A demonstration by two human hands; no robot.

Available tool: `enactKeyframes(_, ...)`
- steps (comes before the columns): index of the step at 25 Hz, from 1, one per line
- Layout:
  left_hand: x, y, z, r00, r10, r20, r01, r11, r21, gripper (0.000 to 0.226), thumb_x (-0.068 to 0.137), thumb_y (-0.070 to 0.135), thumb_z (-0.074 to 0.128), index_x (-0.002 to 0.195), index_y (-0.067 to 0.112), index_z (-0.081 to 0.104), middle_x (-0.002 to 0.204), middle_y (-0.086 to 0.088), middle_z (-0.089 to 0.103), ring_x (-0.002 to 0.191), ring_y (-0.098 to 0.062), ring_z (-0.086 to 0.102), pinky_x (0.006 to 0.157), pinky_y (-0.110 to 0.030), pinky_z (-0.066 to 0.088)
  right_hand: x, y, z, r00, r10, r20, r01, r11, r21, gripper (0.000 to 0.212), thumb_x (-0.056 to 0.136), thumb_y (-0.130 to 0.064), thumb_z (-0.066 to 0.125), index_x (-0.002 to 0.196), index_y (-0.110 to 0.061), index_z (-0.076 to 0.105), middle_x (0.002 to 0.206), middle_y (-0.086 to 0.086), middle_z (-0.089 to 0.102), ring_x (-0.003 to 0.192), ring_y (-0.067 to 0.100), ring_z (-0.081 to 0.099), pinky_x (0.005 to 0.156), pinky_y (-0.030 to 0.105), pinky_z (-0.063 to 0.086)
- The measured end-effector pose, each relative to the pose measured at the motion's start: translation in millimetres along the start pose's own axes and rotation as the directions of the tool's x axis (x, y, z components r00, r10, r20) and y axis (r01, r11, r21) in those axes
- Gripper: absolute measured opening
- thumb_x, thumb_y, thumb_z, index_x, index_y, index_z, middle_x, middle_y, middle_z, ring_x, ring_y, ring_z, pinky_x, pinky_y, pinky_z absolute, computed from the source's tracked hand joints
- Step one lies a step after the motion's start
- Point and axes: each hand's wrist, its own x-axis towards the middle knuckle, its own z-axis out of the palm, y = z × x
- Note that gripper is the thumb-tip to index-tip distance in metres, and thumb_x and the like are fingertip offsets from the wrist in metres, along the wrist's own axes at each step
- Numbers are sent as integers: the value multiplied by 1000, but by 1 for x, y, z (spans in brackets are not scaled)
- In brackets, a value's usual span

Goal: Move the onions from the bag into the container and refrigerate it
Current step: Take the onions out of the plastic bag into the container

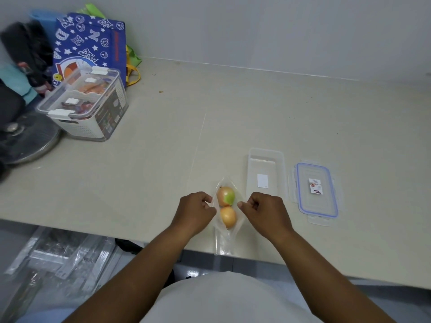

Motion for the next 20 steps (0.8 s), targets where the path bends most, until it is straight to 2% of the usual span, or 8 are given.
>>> enactKeyframes(2,1,-2,-4,999,-4,-40,4,1000,-8,22,75,13,67,96,15,69,67,4,60,73,-24,68,72,-41,60,-2,-7,-5,989,-121,-87,112,988,-104,19,83,-39,69,76,-24,61,72,-9,62,69,14,58,59,29,49)
enactKeyframes(4,0,-2,-7,998,-1,-55,0,1000,-23,21,75,10,65,95,14,69,63,4,59,66,-24,69,62,-36,61,-3,-13,-8,903,-388,-182,350,913,-210,16,82,-27,71,95,-17,66,87,-1,65,81,19,59,64,35,53)
enactKeyframes(6,-3,-1,-7,998,-3,-58,0,999,-44,21,76,8,64,96,14,68,64,2,59,61,-22,69,51,-28,58,2,-18,-6,813,-579,-63,557,805,-205,26,82,-17,70,107,-13,67,100,6,68,91,25,62,74,37,55)
enactKeyframes(7,-5,-1,-6,998,-1,-58,-2,999,-49,22,77,8,64,97,14,68,65,1,60,61,-21,69,49,-26,57,5,-21,-2,807,-584,81,588,788,-180,31,83,-16,69,114,-15,66,109,7,68,98,26,63,81,36,53)
enactKeyframes(9,-7,-1,-4,998,8,-62,-12,998,-54,22,77,7,62,97,15,68,65,0,60,63,-21,70,51,-26,58,14,-22,12,822,-441,361,536,812,-230,42,86,-19,65,128,-19,59,126,5,62,111,27,60,91,35,48)
enactKeyframes(11,-7,-2,-3,997,13,-70,-17,998,-55,23,77,7,60,96,16,68,65,1,60,63,-22,70,55,-29,60,24,-16,25,819,-299,489,502,786,-360,49,86,-20,65,134,-21,54,128,7,59,113,30,58,92,36,49)
enactKeyframes(18,-9,-8,-2,997,8,-81,-12,999,-49,24,76,6,59,94,19,69,64,1,60,61,-21,69,53,-28,59,32,-16,46,817,-264,513,526,706,-475,40,79,-20,70,119,-18,62,103,10,62,90,32,64,68,31,46)
enactKeyframes(20,-8,-8,-2,997,2,-76,-6,999,-48,23,76,7,60,93,20,69,64,1,61,59,-20,69,54,-29,60,29,-19,51,824,-245,510,522,676,-520,35,79,-19,69,113,-17,63,98,9,63,84,31,65,66,33,48)
